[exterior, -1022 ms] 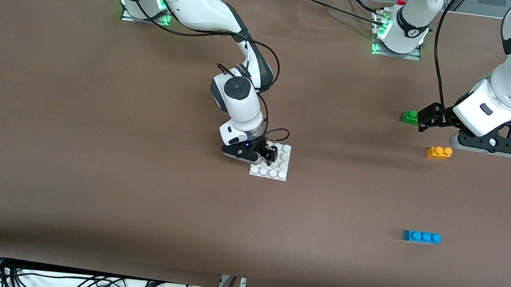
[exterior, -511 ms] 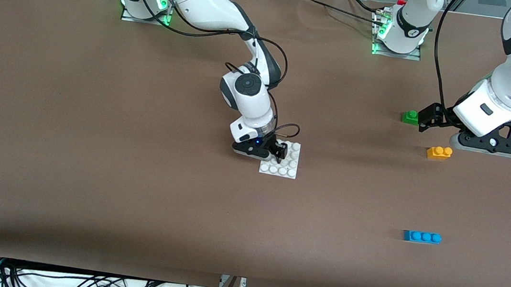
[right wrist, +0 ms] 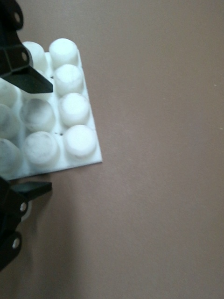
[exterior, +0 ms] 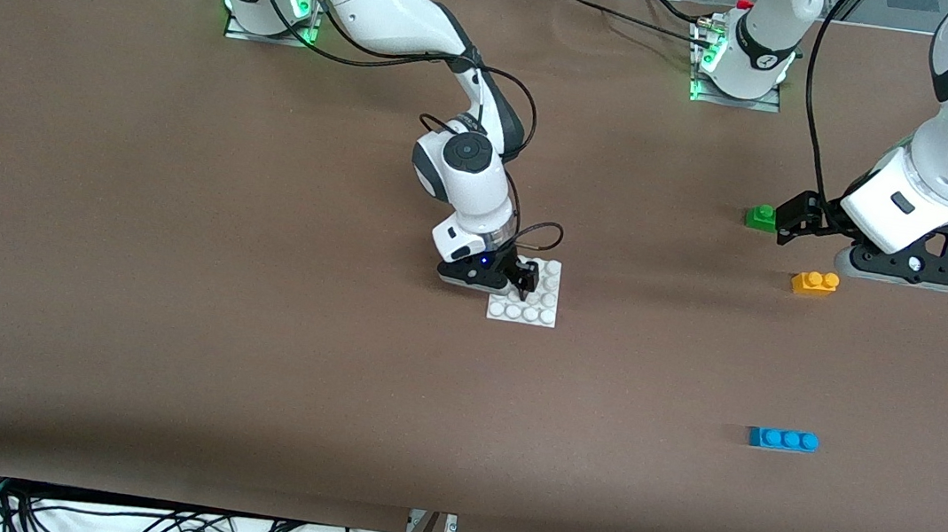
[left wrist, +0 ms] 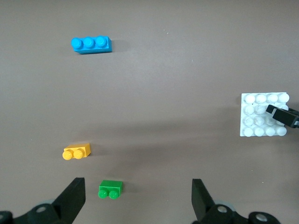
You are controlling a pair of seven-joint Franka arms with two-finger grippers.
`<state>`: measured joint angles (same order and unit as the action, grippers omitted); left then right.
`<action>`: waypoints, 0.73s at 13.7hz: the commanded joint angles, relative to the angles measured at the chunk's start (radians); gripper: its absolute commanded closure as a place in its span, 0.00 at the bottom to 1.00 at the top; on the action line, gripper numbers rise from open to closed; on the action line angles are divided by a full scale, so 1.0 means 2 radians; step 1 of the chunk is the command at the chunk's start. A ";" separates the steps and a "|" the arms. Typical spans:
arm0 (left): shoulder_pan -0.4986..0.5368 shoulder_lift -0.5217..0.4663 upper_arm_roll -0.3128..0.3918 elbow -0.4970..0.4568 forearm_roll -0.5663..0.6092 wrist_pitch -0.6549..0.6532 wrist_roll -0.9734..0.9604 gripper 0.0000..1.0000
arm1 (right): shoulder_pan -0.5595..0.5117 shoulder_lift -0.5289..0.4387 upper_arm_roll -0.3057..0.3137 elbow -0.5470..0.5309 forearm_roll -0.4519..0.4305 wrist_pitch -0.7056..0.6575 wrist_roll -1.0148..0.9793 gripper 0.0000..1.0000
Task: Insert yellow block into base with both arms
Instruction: 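Open the right gripper and withdraw it from the base plate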
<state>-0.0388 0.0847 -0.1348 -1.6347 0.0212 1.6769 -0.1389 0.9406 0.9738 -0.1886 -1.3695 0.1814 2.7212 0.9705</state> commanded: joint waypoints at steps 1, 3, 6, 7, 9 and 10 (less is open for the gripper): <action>0.003 0.004 0.000 0.013 -0.010 -0.012 0.005 0.00 | -0.002 -0.001 -0.017 0.027 0.001 -0.044 0.003 0.00; 0.003 0.004 0.000 0.013 -0.010 -0.012 0.005 0.00 | -0.012 -0.019 -0.027 0.057 0.025 -0.109 0.001 0.00; 0.003 0.004 0.000 0.013 -0.010 -0.012 0.005 0.00 | -0.065 -0.098 -0.022 0.057 0.027 -0.205 -0.039 0.00; 0.003 0.004 0.000 0.013 -0.010 -0.012 0.005 0.00 | -0.084 -0.129 -0.022 0.049 0.027 -0.254 -0.073 0.00; 0.003 0.004 0.001 0.013 -0.010 -0.012 0.004 0.00 | -0.139 -0.202 -0.022 0.030 0.027 -0.359 -0.165 0.00; 0.003 0.004 0.001 0.012 -0.009 -0.012 0.004 0.00 | -0.170 -0.240 -0.020 0.017 0.024 -0.407 -0.207 0.00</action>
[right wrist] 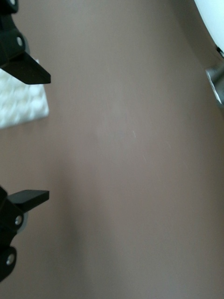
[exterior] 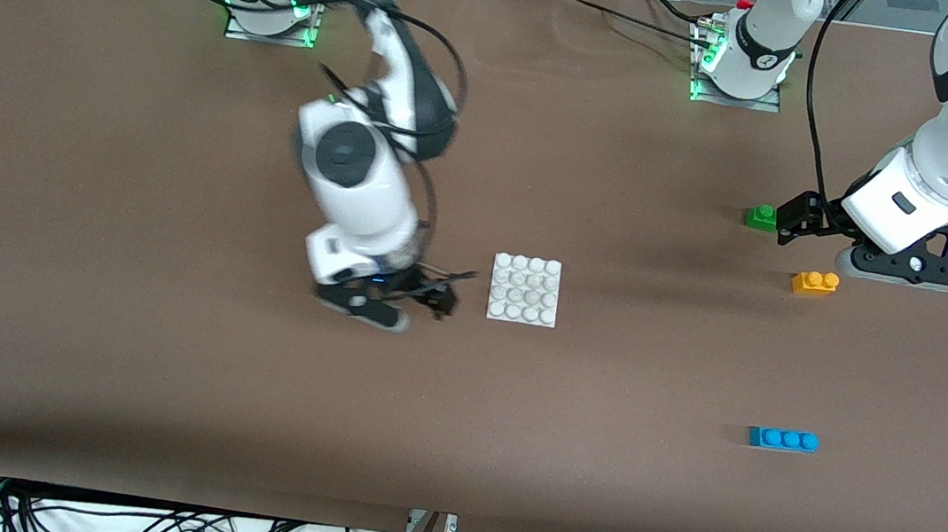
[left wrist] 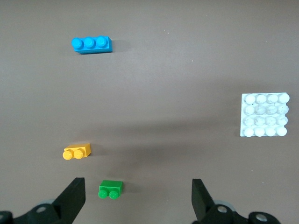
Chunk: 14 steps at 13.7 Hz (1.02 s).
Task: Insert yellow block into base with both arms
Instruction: 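Open the right gripper and withdraw it from the base plate, then move the left gripper down over the yellow brick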
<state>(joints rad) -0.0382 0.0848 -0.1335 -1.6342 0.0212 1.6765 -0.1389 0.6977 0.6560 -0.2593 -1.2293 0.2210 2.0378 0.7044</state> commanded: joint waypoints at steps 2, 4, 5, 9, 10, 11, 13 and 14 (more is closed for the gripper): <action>0.002 0.004 0.000 0.012 -0.009 -0.012 0.005 0.00 | -0.115 -0.160 0.030 -0.090 -0.011 -0.140 -0.157 0.00; 0.002 0.004 0.000 0.012 -0.009 -0.012 0.005 0.00 | -0.210 -0.243 0.090 -0.149 -0.064 -0.187 -0.217 0.00; 0.002 0.004 0.001 0.012 -0.009 -0.012 0.005 0.00 | -0.252 -0.283 0.120 -0.186 -0.071 -0.189 -0.233 0.00; 0.007 0.005 0.001 0.010 -0.008 -0.012 0.005 0.00 | -0.277 -0.312 0.116 -0.198 -0.096 -0.200 -0.278 0.00; 0.012 0.006 0.001 0.010 -0.008 -0.011 0.006 0.00 | -0.277 -0.310 0.115 -0.193 -0.097 -0.199 -0.284 0.00; 0.018 0.007 0.001 0.009 -0.008 -0.011 0.006 0.00 | -0.277 -0.308 0.115 -0.188 -0.101 -0.199 -0.287 0.00; 0.024 0.013 0.002 0.001 -0.002 -0.011 0.009 0.00 | -0.277 -0.303 0.115 -0.182 -0.104 -0.199 -0.285 0.00; 0.033 0.017 0.003 -0.005 0.004 -0.011 0.010 0.00 | -0.277 -0.303 0.115 -0.182 -0.105 -0.199 -0.284 0.00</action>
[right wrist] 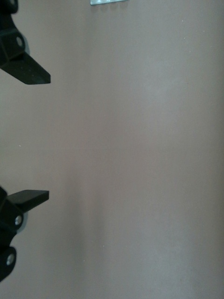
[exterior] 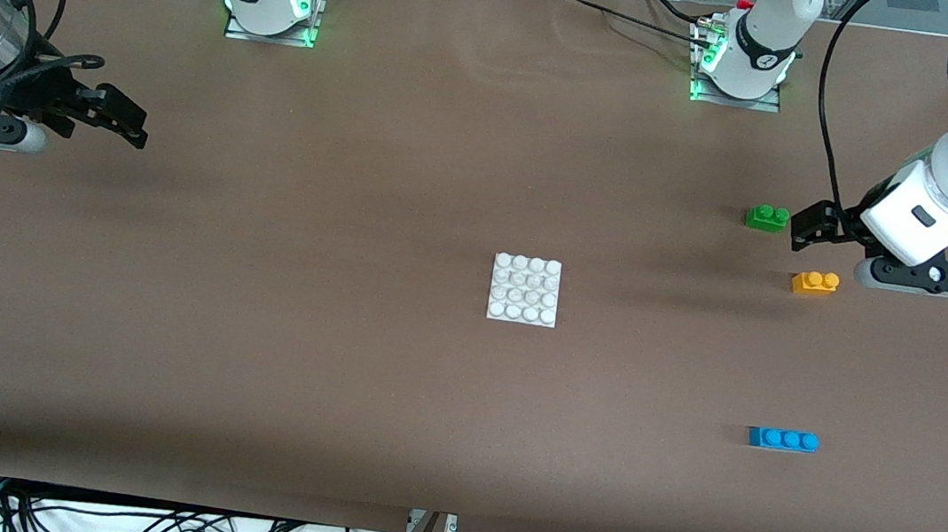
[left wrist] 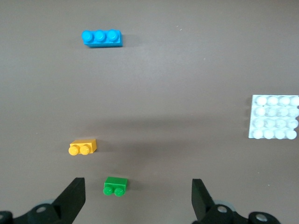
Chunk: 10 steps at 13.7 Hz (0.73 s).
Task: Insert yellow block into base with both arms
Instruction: 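Move the left gripper down over the yellow brick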
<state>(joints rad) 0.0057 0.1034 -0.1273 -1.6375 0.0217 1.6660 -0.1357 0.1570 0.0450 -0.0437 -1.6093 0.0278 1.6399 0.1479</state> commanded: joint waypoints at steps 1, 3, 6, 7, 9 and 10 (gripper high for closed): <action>0.016 0.011 -0.001 -0.006 0.020 -0.005 0.008 0.00 | -0.006 0.002 0.007 0.009 -0.011 0.000 -0.005 0.00; 0.032 0.020 0.000 -0.009 0.027 -0.002 0.022 0.00 | -0.006 0.002 0.007 0.012 -0.017 0.000 -0.006 0.00; 0.072 0.019 -0.001 -0.051 0.026 0.045 0.080 0.00 | -0.006 0.002 0.007 0.021 -0.022 -0.002 -0.006 0.00; 0.081 0.018 -0.001 -0.063 0.026 0.053 0.094 0.00 | -0.006 0.003 0.007 0.022 -0.023 -0.002 -0.006 0.00; 0.101 0.010 -0.001 -0.102 0.027 0.090 0.114 0.00 | -0.006 0.003 0.007 0.027 -0.032 -0.002 -0.006 0.00; 0.115 0.005 -0.001 -0.124 0.027 0.115 0.124 0.00 | -0.006 0.002 0.007 0.027 -0.038 -0.005 -0.006 0.00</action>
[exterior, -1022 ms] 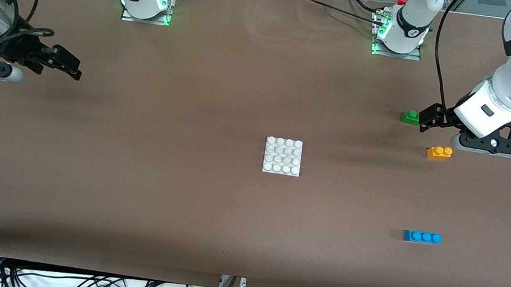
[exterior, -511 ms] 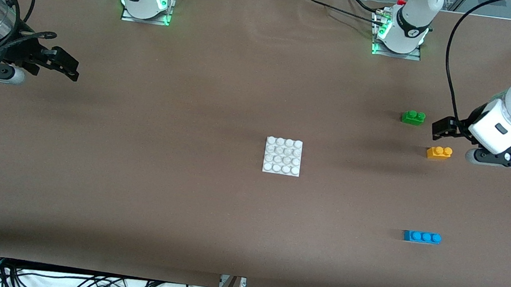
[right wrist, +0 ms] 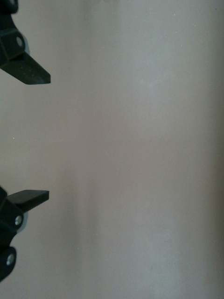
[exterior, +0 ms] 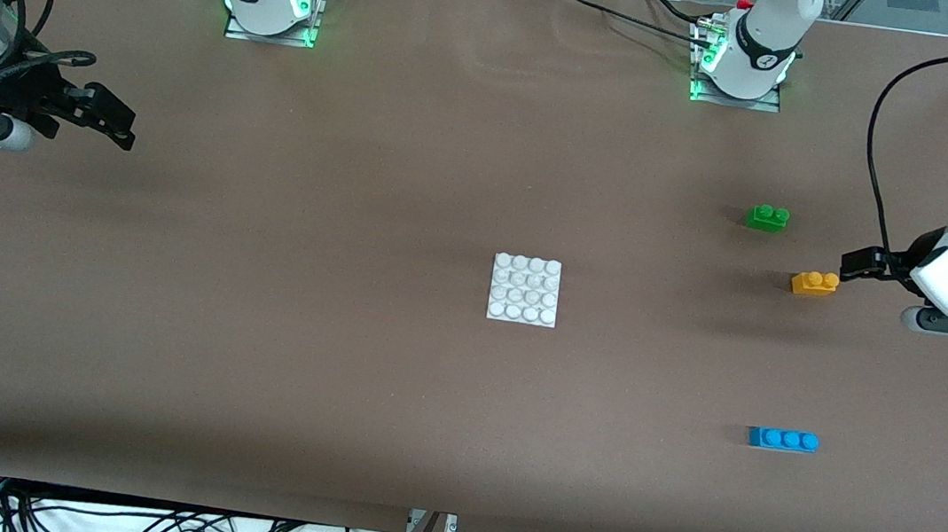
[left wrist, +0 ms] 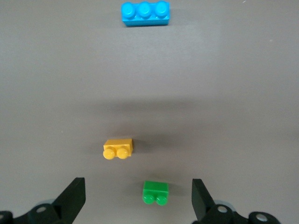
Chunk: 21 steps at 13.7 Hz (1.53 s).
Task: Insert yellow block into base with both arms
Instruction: 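Move the left gripper down over the yellow brick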
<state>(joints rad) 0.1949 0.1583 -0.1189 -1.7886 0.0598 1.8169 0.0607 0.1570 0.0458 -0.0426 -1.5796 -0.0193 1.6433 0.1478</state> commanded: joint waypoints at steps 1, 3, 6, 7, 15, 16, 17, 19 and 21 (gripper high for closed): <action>0.031 -0.028 -0.005 -0.076 0.008 0.068 0.037 0.00 | -0.006 0.002 0.007 0.013 -0.016 -0.014 -0.006 0.00; 0.049 -0.038 -0.005 -0.132 0.008 0.124 0.051 0.00 | -0.006 0.008 0.007 0.013 -0.016 -0.014 -0.005 0.00; 0.052 -0.043 -0.004 -0.206 0.008 0.203 0.052 0.00 | -0.009 0.009 0.007 0.013 -0.014 -0.012 -0.006 0.00; 0.060 -0.039 -0.004 -0.229 0.008 0.241 0.052 0.00 | -0.009 0.009 0.004 0.013 -0.015 -0.012 -0.007 0.00; 0.093 0.051 -0.004 -0.273 0.045 0.381 0.056 0.00 | -0.012 0.009 -0.002 0.011 -0.013 -0.013 -0.009 0.00; 0.099 0.063 -0.004 -0.276 0.045 0.400 0.056 0.00 | -0.013 0.009 -0.002 0.011 -0.013 -0.013 -0.009 0.00; 0.101 0.079 -0.004 -0.277 0.045 0.420 0.051 0.01 | -0.013 0.009 -0.002 0.011 -0.012 -0.013 -0.009 0.00; 0.102 0.094 -0.005 -0.280 0.045 0.439 0.051 0.02 | -0.013 0.009 -0.002 0.011 -0.012 -0.013 -0.009 0.00; 0.102 0.096 -0.005 -0.285 0.042 0.439 0.049 0.04 | -0.013 0.009 -0.002 0.011 -0.012 -0.013 -0.009 0.00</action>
<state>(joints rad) 0.3851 0.3564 -0.1185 -2.3422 0.1227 2.6786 0.1614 0.1400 0.0592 -0.0533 -1.5773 -0.0362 1.6361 0.1427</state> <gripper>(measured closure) 0.018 0.000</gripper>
